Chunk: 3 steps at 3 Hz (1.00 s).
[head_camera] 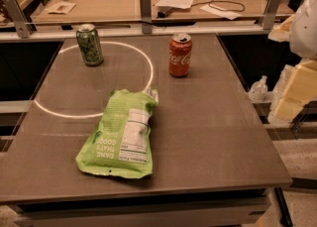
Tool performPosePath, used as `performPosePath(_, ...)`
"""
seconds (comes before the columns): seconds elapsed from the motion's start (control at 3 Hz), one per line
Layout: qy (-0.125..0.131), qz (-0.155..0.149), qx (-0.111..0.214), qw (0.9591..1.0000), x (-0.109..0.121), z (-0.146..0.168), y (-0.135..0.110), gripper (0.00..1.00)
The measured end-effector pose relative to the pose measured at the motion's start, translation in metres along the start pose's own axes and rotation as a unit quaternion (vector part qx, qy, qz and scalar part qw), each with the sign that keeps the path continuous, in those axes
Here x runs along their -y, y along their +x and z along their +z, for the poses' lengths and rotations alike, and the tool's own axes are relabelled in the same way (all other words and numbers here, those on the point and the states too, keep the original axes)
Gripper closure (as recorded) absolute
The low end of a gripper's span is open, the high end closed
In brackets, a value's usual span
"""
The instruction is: Move green jalapeno chip bag near green can
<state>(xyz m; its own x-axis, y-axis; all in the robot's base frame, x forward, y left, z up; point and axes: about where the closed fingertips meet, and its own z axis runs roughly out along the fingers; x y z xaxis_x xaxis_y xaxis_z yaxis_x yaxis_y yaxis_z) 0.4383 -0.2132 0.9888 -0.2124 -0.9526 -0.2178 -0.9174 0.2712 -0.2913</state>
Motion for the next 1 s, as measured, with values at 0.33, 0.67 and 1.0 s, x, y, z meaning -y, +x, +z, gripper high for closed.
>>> performPosePath(0.33,0.000,0.000,0.000,1.0000,0.0000,0.0000,0.0000,0.00)
performPosePath(0.67,-0.003,-0.032,0.019,0.9993,-0.0026,0.0026,-0.0029,0.00)
performPosePath(1.0,0.000,-0.074,0.026,0.9969,-0.0039,-0.0001,-0.0066,0.00)
